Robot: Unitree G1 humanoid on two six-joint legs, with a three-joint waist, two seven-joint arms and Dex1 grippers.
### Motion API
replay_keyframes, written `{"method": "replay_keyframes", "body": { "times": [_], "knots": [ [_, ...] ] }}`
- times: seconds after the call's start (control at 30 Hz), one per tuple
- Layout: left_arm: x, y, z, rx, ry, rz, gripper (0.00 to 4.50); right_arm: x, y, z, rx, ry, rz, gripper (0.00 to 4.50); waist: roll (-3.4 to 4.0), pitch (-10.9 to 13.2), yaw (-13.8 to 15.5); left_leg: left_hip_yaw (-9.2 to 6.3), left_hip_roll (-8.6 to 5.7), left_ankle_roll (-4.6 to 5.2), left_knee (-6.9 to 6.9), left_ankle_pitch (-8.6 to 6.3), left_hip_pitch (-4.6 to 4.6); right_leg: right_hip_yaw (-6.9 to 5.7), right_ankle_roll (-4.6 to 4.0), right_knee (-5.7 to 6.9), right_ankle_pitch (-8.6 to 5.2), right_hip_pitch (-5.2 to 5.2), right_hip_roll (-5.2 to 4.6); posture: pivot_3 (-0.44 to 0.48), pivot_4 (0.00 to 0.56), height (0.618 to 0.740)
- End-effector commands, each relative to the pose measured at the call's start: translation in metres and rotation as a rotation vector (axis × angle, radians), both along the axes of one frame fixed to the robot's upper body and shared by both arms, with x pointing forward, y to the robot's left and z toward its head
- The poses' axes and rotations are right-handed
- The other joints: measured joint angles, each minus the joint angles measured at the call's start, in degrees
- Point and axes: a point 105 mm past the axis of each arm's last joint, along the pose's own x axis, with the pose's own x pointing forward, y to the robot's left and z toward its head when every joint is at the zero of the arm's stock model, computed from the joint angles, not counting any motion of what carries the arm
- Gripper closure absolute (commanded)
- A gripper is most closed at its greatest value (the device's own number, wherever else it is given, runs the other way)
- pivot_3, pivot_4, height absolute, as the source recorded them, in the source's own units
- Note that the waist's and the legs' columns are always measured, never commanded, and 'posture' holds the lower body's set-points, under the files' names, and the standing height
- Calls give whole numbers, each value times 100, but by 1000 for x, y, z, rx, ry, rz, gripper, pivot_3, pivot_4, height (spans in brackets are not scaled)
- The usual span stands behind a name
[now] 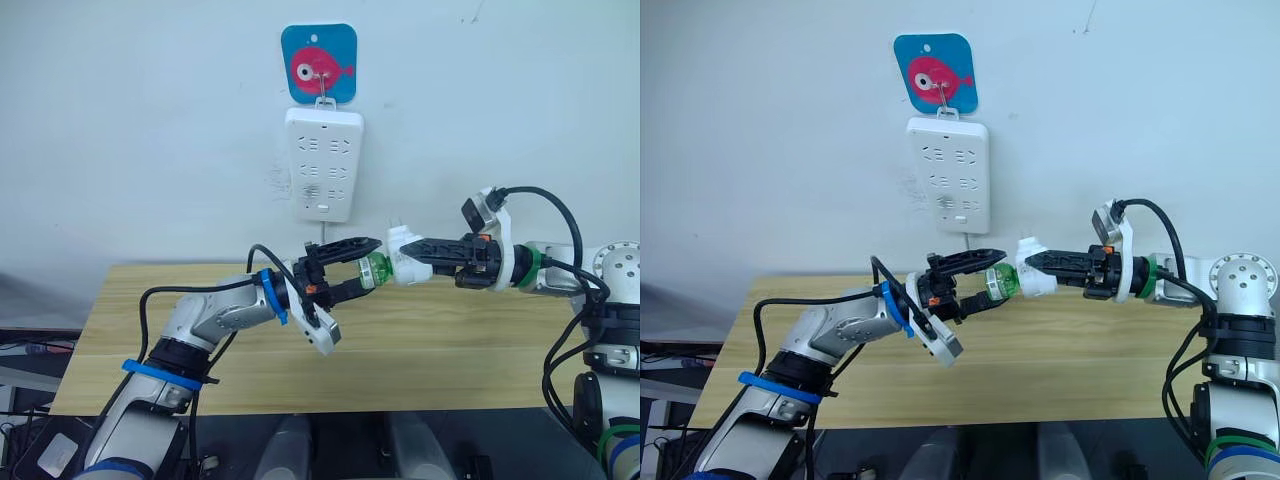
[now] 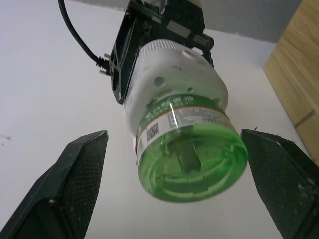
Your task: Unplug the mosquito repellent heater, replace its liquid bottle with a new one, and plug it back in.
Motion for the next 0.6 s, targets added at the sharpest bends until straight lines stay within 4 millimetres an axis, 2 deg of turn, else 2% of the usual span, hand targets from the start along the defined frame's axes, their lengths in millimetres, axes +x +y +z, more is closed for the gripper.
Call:
{"method": "replay_keyframes", "body": {
  "times": [0.03, 0.2, 0.33, 0.4, 0.5, 0.57, 0.6],
  "knots": [
    [-5, -3, 7, -20, -32, -39, 654, -4, -1, 15, 44, -57, 4, 1535, 0, 0, -1, -1, 0, 0, 0, 0, 0, 0, 0, 1, 0, 0, 0, -47, 208, 740],
    [-6, -3, 5, -22, -18, -47, 2140, -5, 0, 16, 49, -54, 6, 1535, 0, 0, -17, -2, 0, 1, 0, 0, 0, -3, 0, 0, 0, 0, 0, -49, 210, 740],
    [-6, -3, 7, -33, -13, -53, 2244, -7, 0, 14, 44, -47, 8, 1535, 0, 0, -25, -9, 0, 1, 0, 0, 0, -2, 0, 0, 0, 1, 0, -46, 212, 740],
    [-7, -5, 10, -65, 68, -83, 2244, -8, 0, 13, 41, -47, 11, 1535, 0, 0, -26, -11, 0, 1, 0, 0, 0, -2, 0, 1, 0, 1, 0, -45, 213, 740],
    [-12, -12, 12, -119, 384, -156, 2244, -10, -1, 13, 26, -52, 15, 1535, 0, 0, -44, -20, 0, 1, 0, 0, 0, -3, 0, 0, 0, 1, 0, -40, 216, 740],
    [5, -6, 27, -272, 853, -145, 2244, -16, 0, 12, 15, -58, 41, 1535, 0, 1, -82, -29, 0, 1, 0, 0, -2, -5, 0, -2, 0, 1, 0, -41, 215, 740],
    [10, -3, 29, -323, 1111, -167, 2244, -19, 0, 12, 12, -58, 56, 1535, 1, 1, -90, -34, 1, 1, 2, 0, -8, -7, 0, -4, 0, 0, -1, -38, 215, 740]
  ]
}}
